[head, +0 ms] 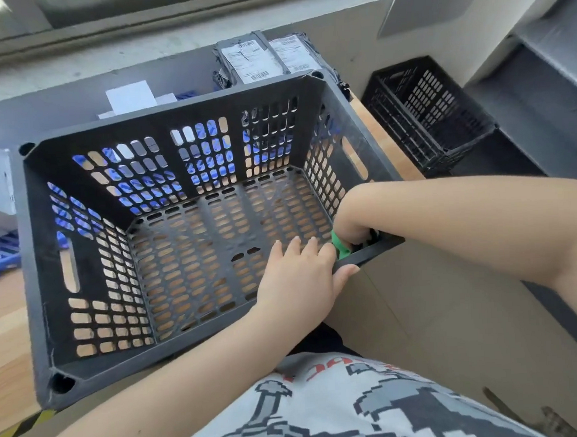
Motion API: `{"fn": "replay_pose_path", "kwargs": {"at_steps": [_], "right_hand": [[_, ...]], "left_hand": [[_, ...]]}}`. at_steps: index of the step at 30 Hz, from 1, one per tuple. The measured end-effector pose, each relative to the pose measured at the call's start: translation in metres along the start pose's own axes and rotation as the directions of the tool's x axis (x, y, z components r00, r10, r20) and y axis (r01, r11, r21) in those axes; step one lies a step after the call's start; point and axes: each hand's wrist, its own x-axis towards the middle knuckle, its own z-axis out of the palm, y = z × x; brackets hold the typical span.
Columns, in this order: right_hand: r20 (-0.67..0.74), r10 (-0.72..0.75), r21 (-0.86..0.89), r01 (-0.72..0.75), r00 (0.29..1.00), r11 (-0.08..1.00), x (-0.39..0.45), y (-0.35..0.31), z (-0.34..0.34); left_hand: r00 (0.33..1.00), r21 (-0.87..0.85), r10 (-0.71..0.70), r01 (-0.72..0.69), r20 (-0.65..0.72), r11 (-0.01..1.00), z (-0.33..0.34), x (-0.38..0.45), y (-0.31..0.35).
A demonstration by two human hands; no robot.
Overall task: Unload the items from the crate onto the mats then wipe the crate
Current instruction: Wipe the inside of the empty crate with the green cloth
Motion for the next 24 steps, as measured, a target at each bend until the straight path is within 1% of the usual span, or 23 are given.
{"fn": "replay_pose_path", "kwargs": {"at_steps": [3,8,12,14,16,17,21,23,24], "right_hand": [[-0.020,0.022,0.016,-0.022,1.000,1.000,-0.002,-0.001,0.000],[-0.107,0.115,0.045,-0.111,0.988,0.993,-0.014,0.007,-0.015],[-0.174,0.046,0.065,-0.035,0.984,0.997,-0.001,0.004,-0.004],[-0.227,0.077,-0.006,-0.081,0.971,0.997,0.004,0.006,0.004],[-0.169,0.125,-0.101,-0.143,0.978,0.984,0.000,0.009,0.011],[-0.149,0.127,-0.110,-0.144,0.981,0.983,-0.005,0.010,0.014],[-0.133,-0.002,-0.055,-0.005,0.991,0.998,-0.032,0.005,0.018],[-0.082,-0.014,-0.070,0.008,0.997,0.998,-0.042,0.011,0.015],[-0.071,0.007,-0.087,-0.013,0.997,0.996,-0.046,0.015,0.014]], "left_hand": [[1.000,-0.011,-0.004,0.004,0.011,1.000,-0.001,-0.001,-0.001],[0.994,-0.034,-0.024,0.027,0.106,0.999,-0.010,-0.003,0.002],[0.975,-0.189,-0.045,0.086,0.216,0.978,-0.021,-0.002,-0.001],[0.956,-0.284,-0.046,0.132,0.291,0.950,-0.027,-0.001,-0.004],[0.938,-0.337,-0.029,0.154,0.346,0.929,-0.031,0.002,-0.005],[0.934,-0.340,-0.019,0.149,0.357,0.929,-0.033,0.002,-0.006],[0.909,-0.325,0.009,0.139,0.416,0.935,-0.036,0.005,-0.006],[0.900,-0.304,0.025,0.121,0.435,0.945,-0.039,0.009,-0.007],[0.894,-0.301,0.033,0.116,0.446,0.947,-0.041,0.010,-0.007]]}}
